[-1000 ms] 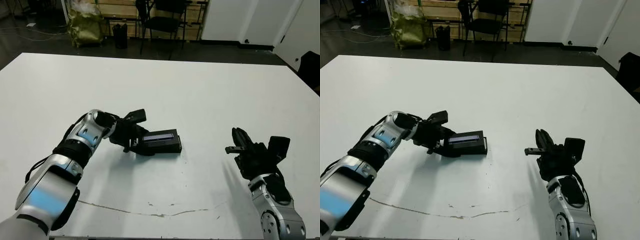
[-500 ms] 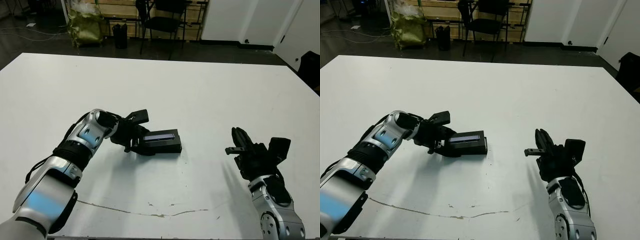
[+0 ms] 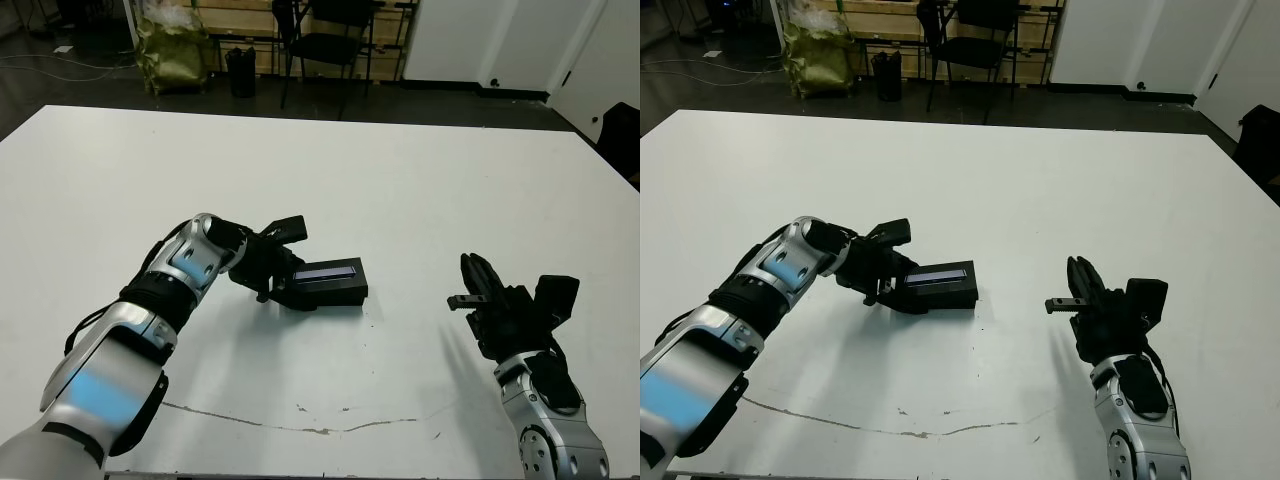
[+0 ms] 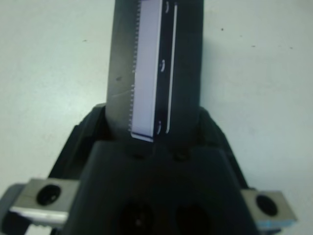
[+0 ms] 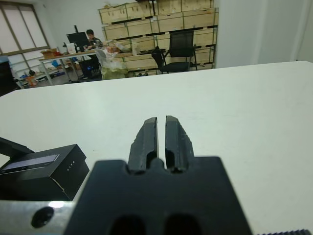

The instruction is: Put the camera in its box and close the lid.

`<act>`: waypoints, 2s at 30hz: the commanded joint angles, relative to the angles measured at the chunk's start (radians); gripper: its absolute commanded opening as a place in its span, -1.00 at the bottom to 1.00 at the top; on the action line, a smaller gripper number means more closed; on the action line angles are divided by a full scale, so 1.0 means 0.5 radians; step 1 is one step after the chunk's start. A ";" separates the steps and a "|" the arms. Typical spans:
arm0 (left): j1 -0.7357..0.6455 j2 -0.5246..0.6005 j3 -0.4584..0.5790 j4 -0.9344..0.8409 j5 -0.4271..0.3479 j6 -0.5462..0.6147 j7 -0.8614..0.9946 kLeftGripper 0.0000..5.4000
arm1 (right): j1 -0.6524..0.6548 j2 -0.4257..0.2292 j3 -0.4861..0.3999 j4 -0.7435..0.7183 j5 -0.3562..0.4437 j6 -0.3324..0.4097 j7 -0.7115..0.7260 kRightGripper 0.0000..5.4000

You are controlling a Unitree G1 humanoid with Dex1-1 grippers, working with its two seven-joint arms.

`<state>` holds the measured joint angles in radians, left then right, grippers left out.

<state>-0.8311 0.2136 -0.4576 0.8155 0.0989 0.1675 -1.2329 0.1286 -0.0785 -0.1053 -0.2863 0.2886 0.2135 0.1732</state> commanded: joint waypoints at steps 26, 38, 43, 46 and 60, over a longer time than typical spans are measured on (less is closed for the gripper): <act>-0.055 -0.119 -0.140 0.141 0.215 -0.099 0.090 0.42 | 0.034 -0.006 0.004 -0.029 -0.031 0.024 -0.034 -1.00; -0.059 -0.117 -0.097 0.199 0.200 -0.217 0.127 0.99 | 0.017 -0.016 -0.005 0.016 -0.003 -0.002 -0.005 -1.00; -0.071 -0.098 -0.057 0.221 0.169 -0.257 0.065 0.99 | 0.019 -0.004 -0.004 -0.035 0.002 0.074 -0.056 -1.00; -0.097 -0.071 0.014 0.241 0.108 -0.240 -0.031 0.99 | 0.015 0.001 -0.008 -0.038 0.020 0.089 -0.063 -1.00; -0.049 0.060 0.623 -0.037 -0.686 0.448 -0.679 0.99 | -0.040 -0.013 -0.020 -0.032 0.039 0.221 -0.099 -1.00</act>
<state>-0.8806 0.2336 -0.1580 0.8306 -0.2200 0.3371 -1.5526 0.1138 -0.0761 -0.1092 -0.3058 0.3119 0.2943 0.1334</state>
